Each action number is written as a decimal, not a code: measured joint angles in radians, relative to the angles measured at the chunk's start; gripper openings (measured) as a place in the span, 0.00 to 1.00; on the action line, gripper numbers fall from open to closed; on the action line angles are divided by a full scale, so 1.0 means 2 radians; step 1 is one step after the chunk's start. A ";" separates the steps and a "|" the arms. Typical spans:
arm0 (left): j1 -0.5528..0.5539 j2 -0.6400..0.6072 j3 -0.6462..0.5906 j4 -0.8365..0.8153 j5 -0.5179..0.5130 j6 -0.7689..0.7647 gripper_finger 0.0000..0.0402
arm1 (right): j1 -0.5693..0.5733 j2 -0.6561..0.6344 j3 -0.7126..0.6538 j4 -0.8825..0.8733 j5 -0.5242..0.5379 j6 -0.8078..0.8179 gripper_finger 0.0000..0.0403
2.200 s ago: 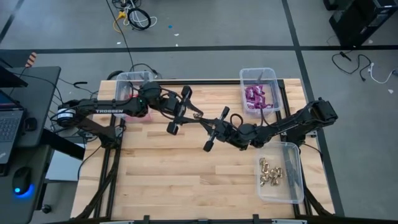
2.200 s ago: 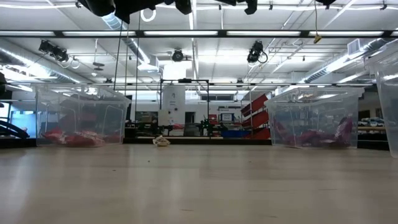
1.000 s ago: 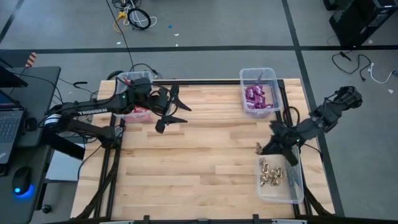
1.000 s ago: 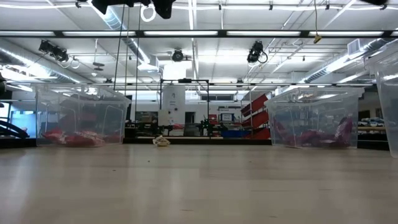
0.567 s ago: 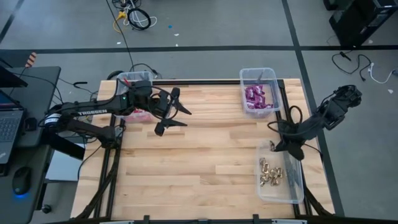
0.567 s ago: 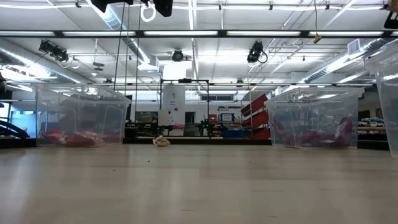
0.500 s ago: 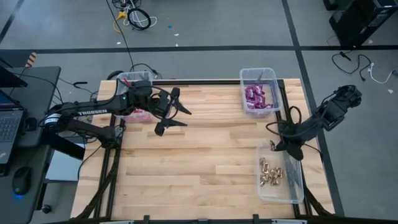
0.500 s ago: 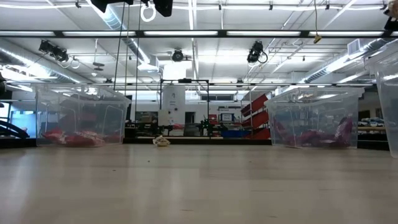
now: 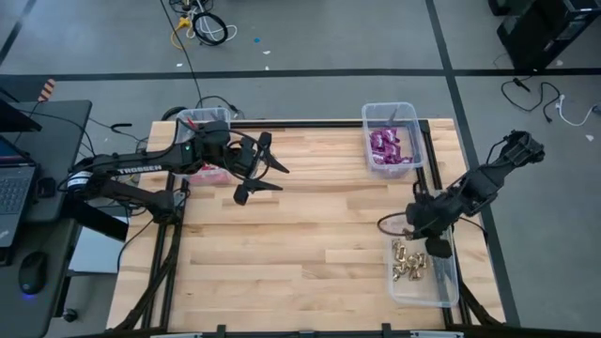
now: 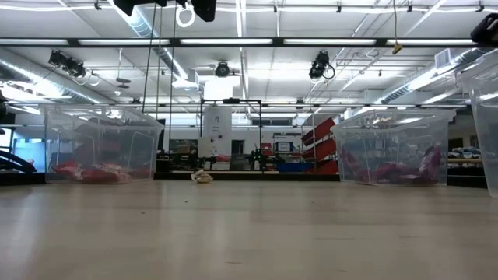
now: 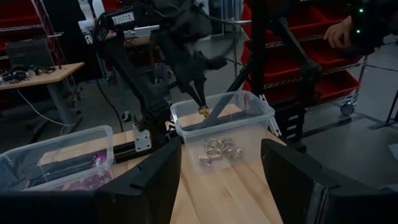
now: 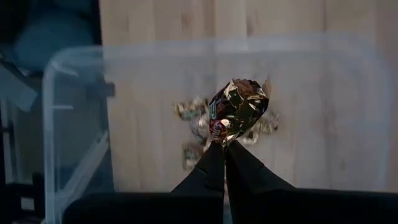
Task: Sort candy
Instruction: Put the yellow candy into the bottom right transparent bin
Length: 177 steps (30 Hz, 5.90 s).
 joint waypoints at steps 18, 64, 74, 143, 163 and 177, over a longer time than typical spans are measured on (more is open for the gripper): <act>0.000 0.000 0.000 -0.012 0.000 0.001 0.56 | 0.017 0.120 0.000 -0.031 -0.149 0.001 0.00; 0.000 0.000 0.000 -0.013 0.000 0.010 0.56 | 0.031 0.146 0.000 -0.037 -0.108 0.013 0.08; 0.000 0.000 0.000 -0.030 -0.004 0.005 0.56 | 0.031 0.145 0.003 -0.038 -0.194 0.122 0.02; 0.086 0.254 0.000 -0.198 -0.507 -0.081 0.56 | 0.020 0.146 0.254 0.129 0.299 -0.032 0.00; 0.101 0.254 0.000 -0.197 -0.465 -0.092 0.56 | 0.008 0.146 0.254 0.149 0.299 -0.027 0.00; 0.103 0.254 0.000 -0.200 -0.481 -0.097 0.59 | 0.008 0.146 0.254 0.159 0.298 -0.026 0.01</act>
